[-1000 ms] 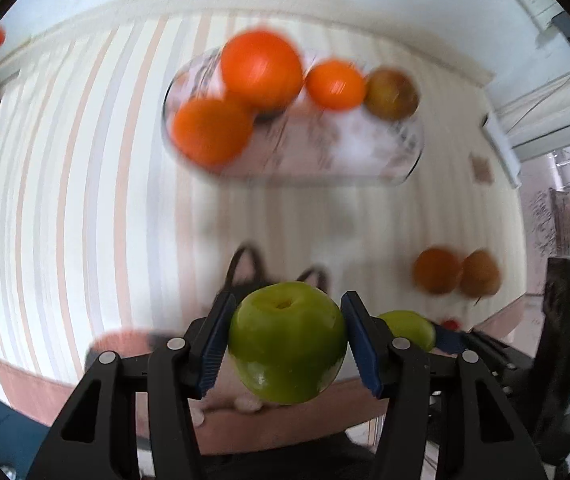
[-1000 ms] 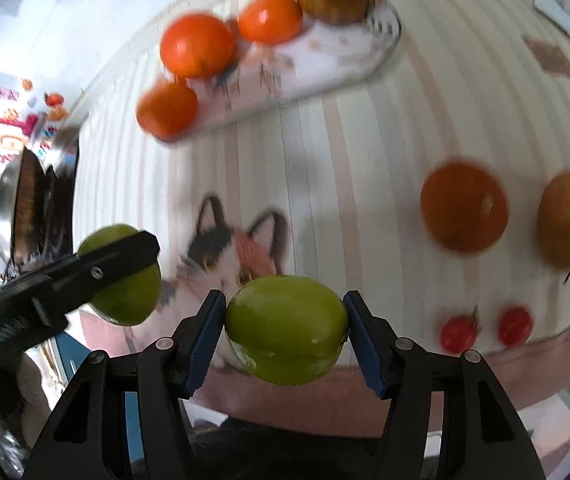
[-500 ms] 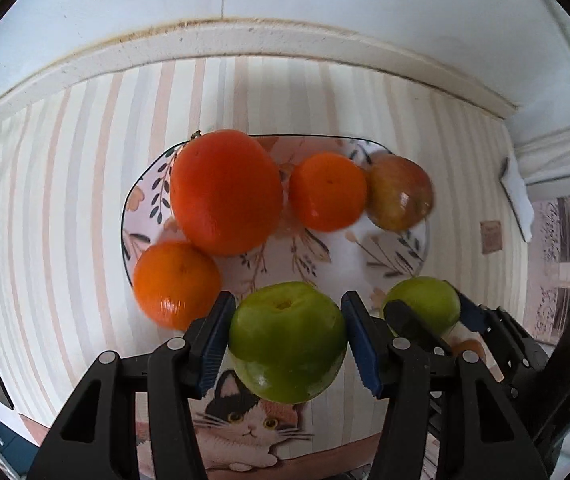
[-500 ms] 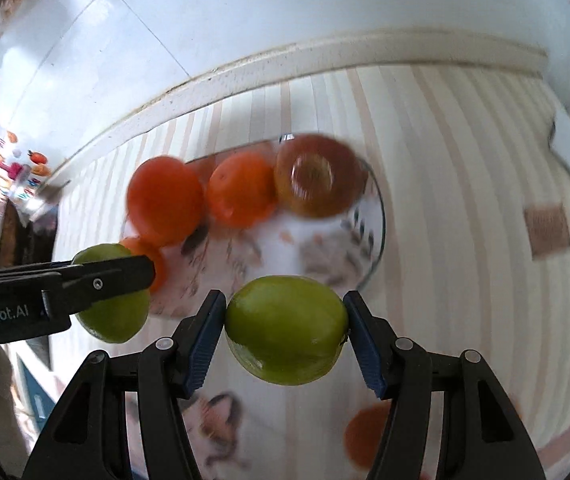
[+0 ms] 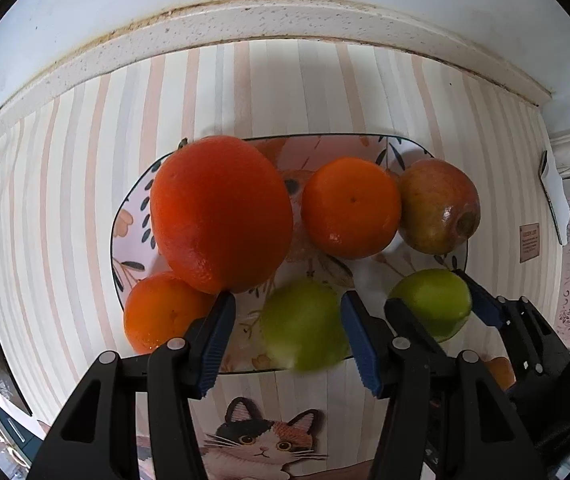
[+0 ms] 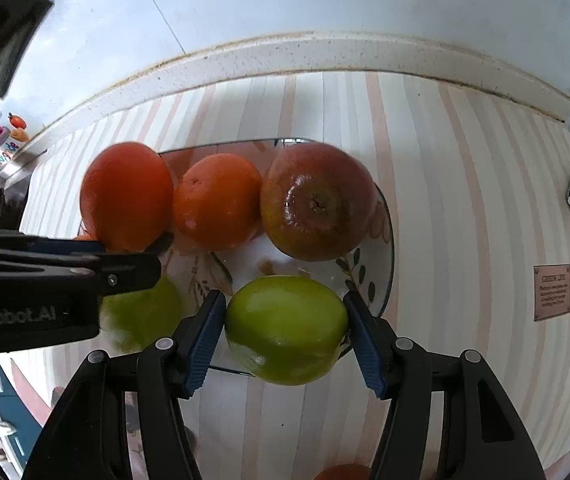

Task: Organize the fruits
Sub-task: 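Set both green apples on the plate and open both tools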

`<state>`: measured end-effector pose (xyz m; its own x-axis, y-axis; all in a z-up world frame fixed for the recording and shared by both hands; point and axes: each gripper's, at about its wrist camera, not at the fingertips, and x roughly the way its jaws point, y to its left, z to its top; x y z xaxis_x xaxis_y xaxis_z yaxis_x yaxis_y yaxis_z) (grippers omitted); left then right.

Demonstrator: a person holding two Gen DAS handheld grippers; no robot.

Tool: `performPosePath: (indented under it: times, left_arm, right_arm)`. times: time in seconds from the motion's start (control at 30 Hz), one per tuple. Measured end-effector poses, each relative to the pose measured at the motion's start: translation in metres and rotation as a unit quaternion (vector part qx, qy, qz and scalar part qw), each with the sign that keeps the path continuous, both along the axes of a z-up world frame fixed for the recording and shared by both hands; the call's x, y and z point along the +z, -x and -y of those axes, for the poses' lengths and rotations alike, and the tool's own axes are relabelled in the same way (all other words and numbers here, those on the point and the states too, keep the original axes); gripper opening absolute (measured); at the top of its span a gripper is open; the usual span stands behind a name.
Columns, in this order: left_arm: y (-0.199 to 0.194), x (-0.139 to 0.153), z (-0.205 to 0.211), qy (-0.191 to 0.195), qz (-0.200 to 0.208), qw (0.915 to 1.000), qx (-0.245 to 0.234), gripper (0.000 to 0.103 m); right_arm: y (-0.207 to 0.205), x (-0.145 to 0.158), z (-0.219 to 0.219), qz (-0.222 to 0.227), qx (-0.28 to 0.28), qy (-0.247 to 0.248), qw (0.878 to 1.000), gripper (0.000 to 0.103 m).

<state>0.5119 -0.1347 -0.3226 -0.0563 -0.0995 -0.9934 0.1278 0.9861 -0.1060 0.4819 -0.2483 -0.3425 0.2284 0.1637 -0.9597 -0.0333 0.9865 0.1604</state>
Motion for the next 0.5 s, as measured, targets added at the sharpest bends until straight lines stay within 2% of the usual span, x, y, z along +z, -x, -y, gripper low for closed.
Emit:
performPosePath:
  times: [0.1, 0.17, 0.27, 0.5]
  left_arm:
    - [-0.001, 0.000, 0.003, -0.008, 0.003, 1.0000, -0.004, 0.054]
    - [0.000, -0.001, 0.003, -0.010, 0.004, 0.9999, -0.002, 0.054]
    - [0.002, 0.002, -0.001, -0.016, 0.010, 0.9998, 0.006, 0.054]
    - [0.011, 0.022, -0.018, 0.001, 0.031, 0.9991, 0.029, 0.056]
  right_arm:
    - [-0.001, 0.000, 0.004, 0.001, -0.010, -0.005, 1.000, 0.064]
    - [-0.002, 0.004, 0.006, 0.004, -0.017, -0.006, 1.000, 0.073]
    - [-0.002, 0.010, 0.013, 0.002, -0.027, -0.014, 1.000, 0.079]
    - [0.004, 0.028, 0.031, -0.009, -0.051, -0.030, 0.998, 0.089]
